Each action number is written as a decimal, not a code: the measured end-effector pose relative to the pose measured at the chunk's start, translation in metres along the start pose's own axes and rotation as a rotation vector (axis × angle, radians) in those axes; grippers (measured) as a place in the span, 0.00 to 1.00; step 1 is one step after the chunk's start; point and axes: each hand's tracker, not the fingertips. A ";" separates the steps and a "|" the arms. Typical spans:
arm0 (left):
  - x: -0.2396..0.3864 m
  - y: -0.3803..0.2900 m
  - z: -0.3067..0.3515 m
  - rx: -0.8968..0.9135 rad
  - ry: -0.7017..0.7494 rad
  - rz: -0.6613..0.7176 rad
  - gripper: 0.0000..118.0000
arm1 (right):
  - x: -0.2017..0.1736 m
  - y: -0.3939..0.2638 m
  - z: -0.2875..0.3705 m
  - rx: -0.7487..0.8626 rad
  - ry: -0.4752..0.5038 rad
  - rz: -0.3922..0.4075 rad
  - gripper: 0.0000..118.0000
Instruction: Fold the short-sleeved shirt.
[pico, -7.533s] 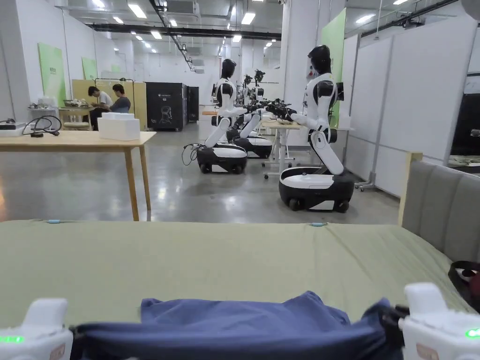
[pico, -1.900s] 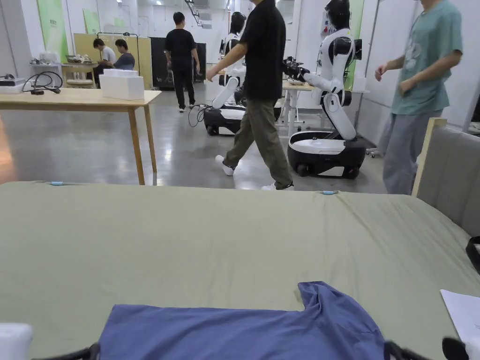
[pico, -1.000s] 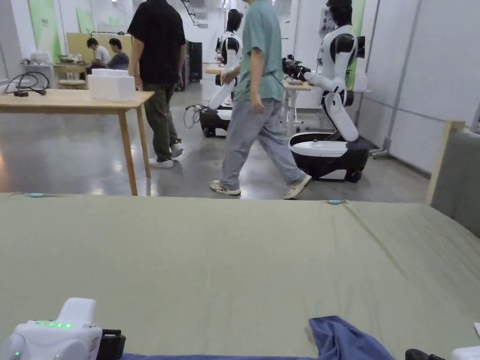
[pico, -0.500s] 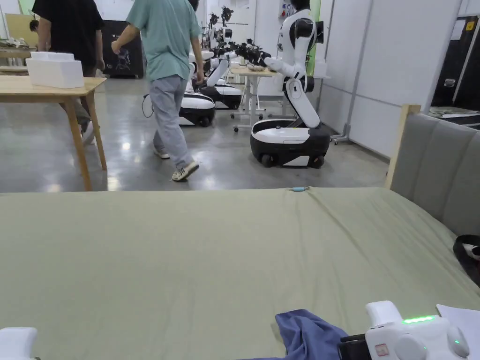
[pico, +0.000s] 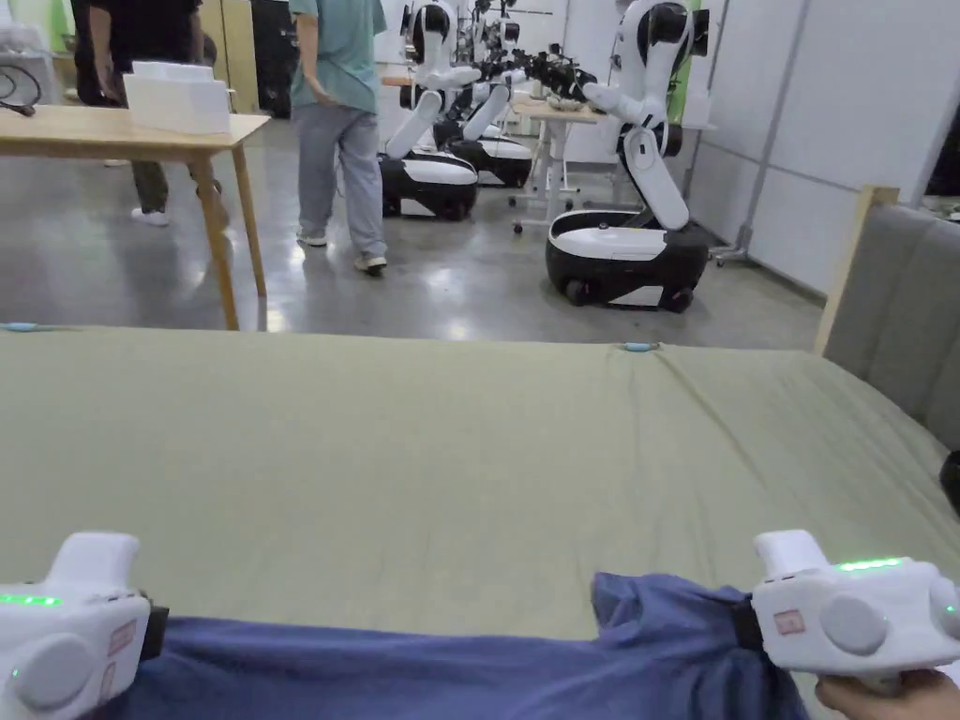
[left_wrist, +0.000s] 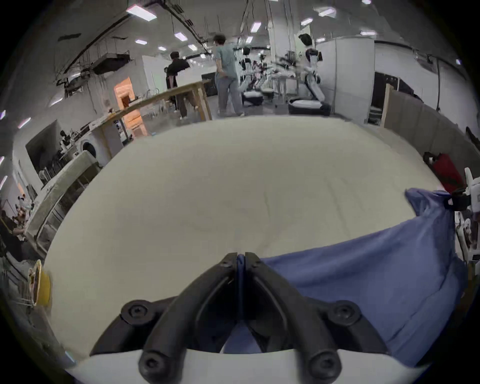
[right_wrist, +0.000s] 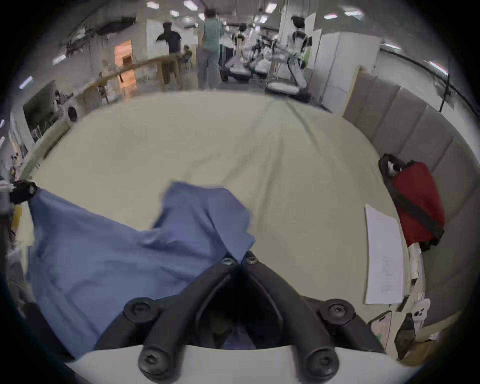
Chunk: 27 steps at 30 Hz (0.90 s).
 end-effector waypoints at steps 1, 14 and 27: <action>-0.004 0.000 0.018 0.032 -0.003 0.002 0.03 | -0.002 -0.004 0.023 0.034 0.014 0.003 0.01; -0.057 -0.155 0.203 0.195 -0.053 0.011 0.03 | -0.033 -0.180 0.180 0.207 0.017 0.076 0.01; -0.036 -0.169 0.207 0.311 0.045 0.041 0.97 | -0.058 -0.210 0.193 0.350 0.014 -0.042 0.72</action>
